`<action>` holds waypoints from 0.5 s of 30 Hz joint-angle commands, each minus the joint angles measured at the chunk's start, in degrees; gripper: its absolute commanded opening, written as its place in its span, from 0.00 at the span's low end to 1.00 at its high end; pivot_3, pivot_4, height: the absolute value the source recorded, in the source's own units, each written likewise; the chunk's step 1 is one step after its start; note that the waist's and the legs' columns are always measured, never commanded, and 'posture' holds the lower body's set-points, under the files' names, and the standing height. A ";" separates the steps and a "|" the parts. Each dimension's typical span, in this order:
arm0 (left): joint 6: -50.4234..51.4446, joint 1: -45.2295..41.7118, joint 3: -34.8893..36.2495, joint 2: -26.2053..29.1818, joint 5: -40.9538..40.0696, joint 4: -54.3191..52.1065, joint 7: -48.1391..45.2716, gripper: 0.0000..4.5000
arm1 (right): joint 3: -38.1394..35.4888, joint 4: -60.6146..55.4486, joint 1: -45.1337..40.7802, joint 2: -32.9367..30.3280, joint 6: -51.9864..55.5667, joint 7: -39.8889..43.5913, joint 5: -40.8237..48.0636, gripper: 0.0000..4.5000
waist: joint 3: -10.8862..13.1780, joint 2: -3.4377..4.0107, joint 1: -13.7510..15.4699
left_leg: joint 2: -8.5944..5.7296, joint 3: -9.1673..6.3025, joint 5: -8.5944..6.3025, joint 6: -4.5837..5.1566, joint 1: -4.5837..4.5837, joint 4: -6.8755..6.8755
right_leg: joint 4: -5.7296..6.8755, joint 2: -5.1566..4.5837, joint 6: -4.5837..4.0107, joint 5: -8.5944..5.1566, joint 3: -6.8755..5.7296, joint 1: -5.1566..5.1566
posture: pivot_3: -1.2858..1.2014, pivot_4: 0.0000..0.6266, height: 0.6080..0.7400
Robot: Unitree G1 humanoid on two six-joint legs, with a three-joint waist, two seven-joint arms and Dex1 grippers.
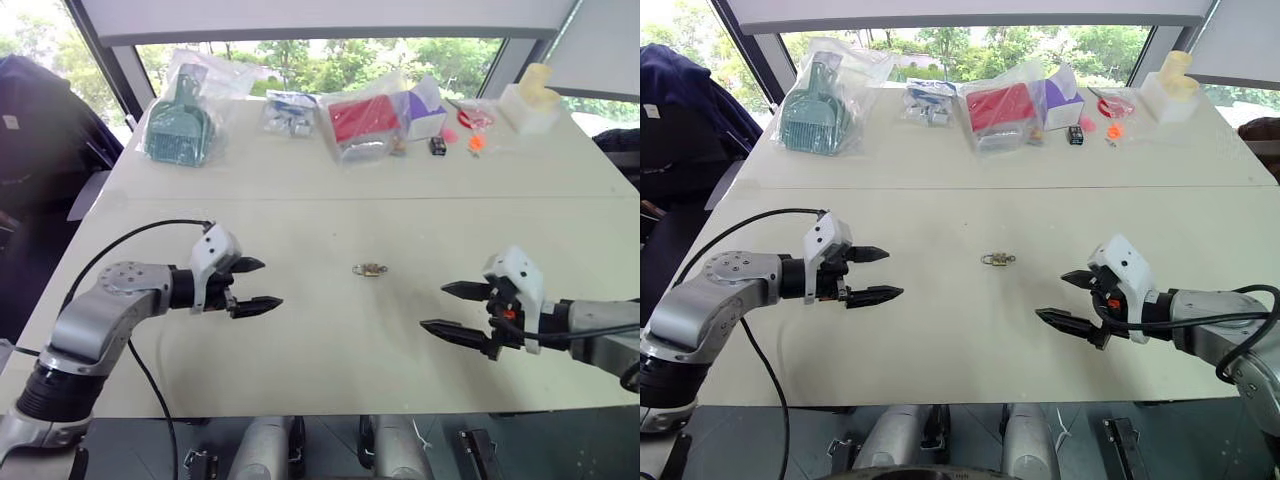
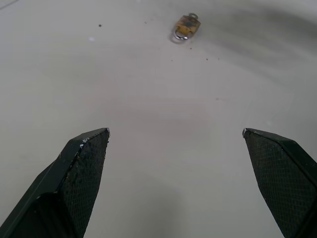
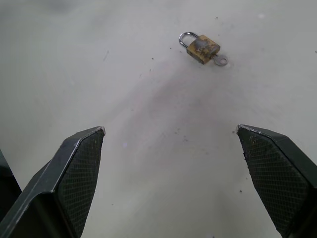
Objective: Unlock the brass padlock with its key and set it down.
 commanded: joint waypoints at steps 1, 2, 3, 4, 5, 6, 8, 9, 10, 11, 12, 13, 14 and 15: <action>-1.97 -0.29 0.70 -0.16 0.63 -0.24 0.15 1.00 | -0.47 -0.76 -0.25 0.59 -0.93 -0.02 -0.21 0.98 | 0.00 0.00 -0.04 | 0.00 0.00 0.00 0.00 0.00 0.00 | 0.00 0.00 0.00 0.00 0.00 0.00 | 0.52 0.24 0.96; -1.86 -0.11 0.88 -0.36 0.26 -0.14 0.04 1.00 | -0.58 -0.92 -0.03 0.71 -0.96 -0.03 -0.25 0.98 | 0.00 0.00 -0.05 | 0.00 0.00 0.00 0.00 0.00 0.00 | 0.00 0.00 0.00 0.00 0.00 0.00 | 0.52 0.24 0.96; -2.00 0.03 1.01 -0.48 0.27 0.05 0.09 1.00 | -0.68 -1.08 0.20 0.83 -0.98 -0.05 -0.27 0.98 | 0.00 0.00 -0.03 | 0.00 0.00 0.02 0.02 0.00 0.00 | 0.00 0.01 0.00 0.00 0.00 -0.01 | 0.52 0.24 0.96; -2.66 0.05 0.93 -0.43 0.69 0.65 -0.16 1.00 | -0.73 -1.26 0.43 1.02 -1.00 -0.16 -0.31 0.98 | 0.00 0.00 -0.04 | 0.00 0.00 0.03 0.04 0.00 0.00 | 0.01 0.01 0.00 0.00 0.00 0.00 | 0.52 0.24 0.96; -3.19 0.03 0.81 -0.35 1.11 1.09 -0.36 1.00 | -0.75 -1.36 0.56 1.15 -1.00 -0.23 -0.36 0.98 | 0.00 0.00 -0.04 | 0.00 0.00 0.03 0.04 0.00 0.00 | 0.01 0.00 0.00 0.00 0.00 0.00 | 0.52 0.24 0.96; -3.66 0.03 0.74 -0.31 1.43 1.54 -0.52 1.00 | -0.79 -1.50 0.70 1.33 -0.95 -0.34 -0.35 0.98 | 0.00 0.00 -0.04 | 0.00 0.00 0.04 0.04 0.00 0.00 | 0.01 0.01 0.00 0.00 0.00 0.00 | 0.52 0.24 0.96; -4.10 -0.18 0.64 -0.37 1.64 2.22 -0.74 1.00 | -0.77 -1.62 0.78 1.55 -0.90 -0.50 -0.35 0.98 | 0.00 0.00 -0.05 | 0.00 0.00 0.03 0.03 0.00 0.00 | 0.01 0.00 0.00 0.00 0.00 0.00 | 0.52 0.24 0.96; -4.22 -0.31 0.56 -0.33 1.69 2.51 -0.93 1.00 | -0.77 -1.76 0.86 1.70 -0.87 -0.67 -0.32 0.98 | 0.00 0.00 -0.05 | 0.00 0.00 0.03 0.04 0.00 0.00 | 0.01 0.00 0.00 0.00 0.00 0.00 | 0.52 0.24 0.96; -4.31 -0.40 0.50 -0.29 1.72 2.70 -1.08 1.00 | -0.78 -1.85 0.90 1.80 -0.85 -0.78 -0.29 0.98 | 0.00 0.00 -0.05 | 0.00 0.00 0.03 0.04 0.00 0.00 | 0.01 0.00 0.00 0.00 0.00 0.00 | 0.52 0.24 0.96; -4.37 -0.60 0.47 -0.29 1.74 2.92 -1.22 1.00 | -0.79 -1.94 0.90 1.90 -0.80 -0.94 -0.23 0.98 | 0.00 0.00 -0.04 | 0.00 0.00 0.04 0.04 0.00 0.00 | 0.01 0.00 0.00 0.00 0.00 0.00 | 0.52 0.24 0.96; -4.41 -0.74 0.45 -0.32 1.78 3.05 -1.32 1.00 | -0.80 -1.98 0.88 1.96 -0.78 -1.04 -0.18 0.98 | 0.00 0.00 -0.03 | 0.00 0.00 0.04 0.04 0.00 0.00 | 0.01 0.00 0.00 0.00 0.00 0.00 | 0.52 0.24 0.96; -4.69 -1.25 0.08 -0.10 2.24 3.42 -1.67 1.00 | -0.69 -2.24 0.21 2.33 -0.88 -1.40 0.10 0.98 | 0.00 0.00 -0.03 | 0.00 0.00 0.04 0.04 0.00 0.00 | 0.01 0.00 0.00 0.00 0.00 0.00 | 0.52 0.24 0.96; -5.05 -2.03 -0.53 0.24 2.91 4.00 -2.23 1.00 | -0.63 -2.52 -1.41 3.07 -0.52 -1.94 1.45 0.98 | 0.00 0.00 -0.05 | 0.00 0.00 0.04 0.04 0.00 0.00 | 0.01 0.00 0.00 0.00 0.00 0.00 | 0.52 0.24 0.96; -5.60 -3.89 -1.84 0.88 4.01 5.12 -3.64 1.00 | -0.90 -2.57 -5.09 4.81 0.56 -3.60 4.93 0.98 | 0.00 0.00 -0.07 | 0.00 0.00 0.05 0.02 0.00 0.00 | 0.02 0.01 0.00 0.00 0.00 0.00 | 0.52 0.24 0.96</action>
